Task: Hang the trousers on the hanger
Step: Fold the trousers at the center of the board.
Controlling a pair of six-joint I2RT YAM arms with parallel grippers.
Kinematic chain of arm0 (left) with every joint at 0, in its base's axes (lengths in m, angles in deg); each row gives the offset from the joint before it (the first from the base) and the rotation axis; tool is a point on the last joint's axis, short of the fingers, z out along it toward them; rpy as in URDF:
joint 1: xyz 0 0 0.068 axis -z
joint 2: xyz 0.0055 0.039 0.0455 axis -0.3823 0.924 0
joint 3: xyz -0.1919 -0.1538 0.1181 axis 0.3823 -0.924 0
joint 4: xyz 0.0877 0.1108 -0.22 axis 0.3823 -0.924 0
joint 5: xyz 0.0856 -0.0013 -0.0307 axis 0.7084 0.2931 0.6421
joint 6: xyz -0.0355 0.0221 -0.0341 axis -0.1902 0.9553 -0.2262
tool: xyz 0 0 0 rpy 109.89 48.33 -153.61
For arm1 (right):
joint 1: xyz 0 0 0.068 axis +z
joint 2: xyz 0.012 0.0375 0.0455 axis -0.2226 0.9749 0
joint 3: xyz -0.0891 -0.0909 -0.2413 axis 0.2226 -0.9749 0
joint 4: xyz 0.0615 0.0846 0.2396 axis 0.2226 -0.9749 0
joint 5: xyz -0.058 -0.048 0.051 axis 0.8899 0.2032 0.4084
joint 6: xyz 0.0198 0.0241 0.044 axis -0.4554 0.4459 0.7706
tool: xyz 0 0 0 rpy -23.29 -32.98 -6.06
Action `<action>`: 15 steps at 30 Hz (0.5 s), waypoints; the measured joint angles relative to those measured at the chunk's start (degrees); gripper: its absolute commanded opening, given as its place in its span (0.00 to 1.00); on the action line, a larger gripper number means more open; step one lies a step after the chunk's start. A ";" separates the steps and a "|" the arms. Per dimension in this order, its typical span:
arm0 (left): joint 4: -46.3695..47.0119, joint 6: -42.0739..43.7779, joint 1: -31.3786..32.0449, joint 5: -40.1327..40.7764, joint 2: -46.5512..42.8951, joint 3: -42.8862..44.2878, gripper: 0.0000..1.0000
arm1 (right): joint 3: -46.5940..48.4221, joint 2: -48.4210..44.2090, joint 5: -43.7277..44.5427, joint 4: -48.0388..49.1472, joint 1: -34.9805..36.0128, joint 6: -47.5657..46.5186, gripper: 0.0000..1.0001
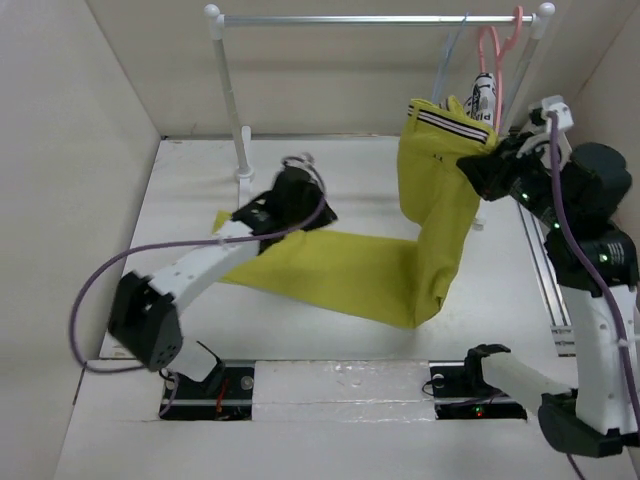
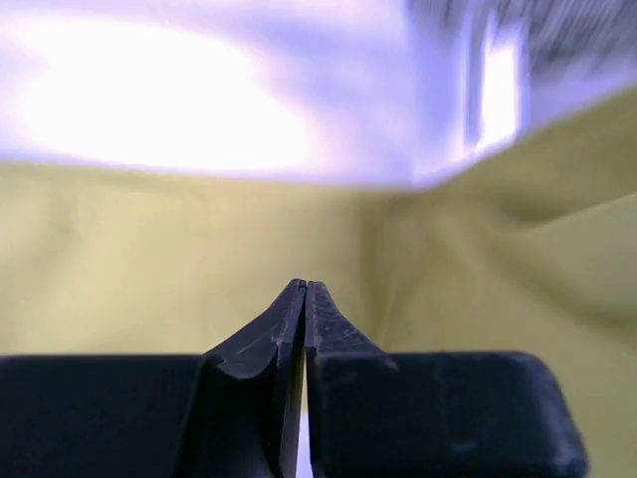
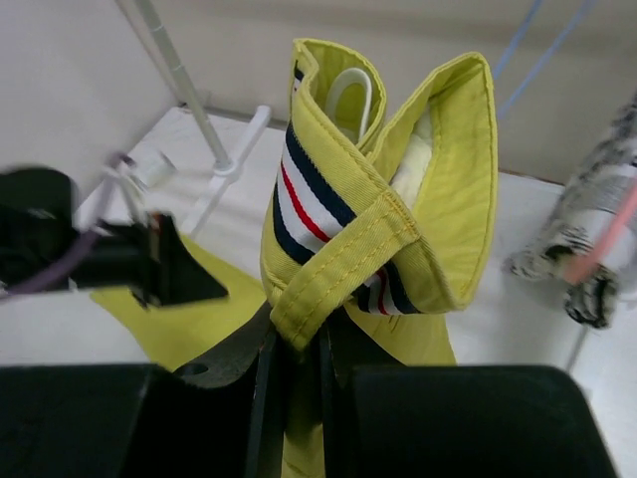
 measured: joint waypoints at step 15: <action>-3.82 1.42 -33.99 1.11 -21.00 -9.94 0.00 | 10.10 30.67 25.22 7.69 36.52 -2.05 0.00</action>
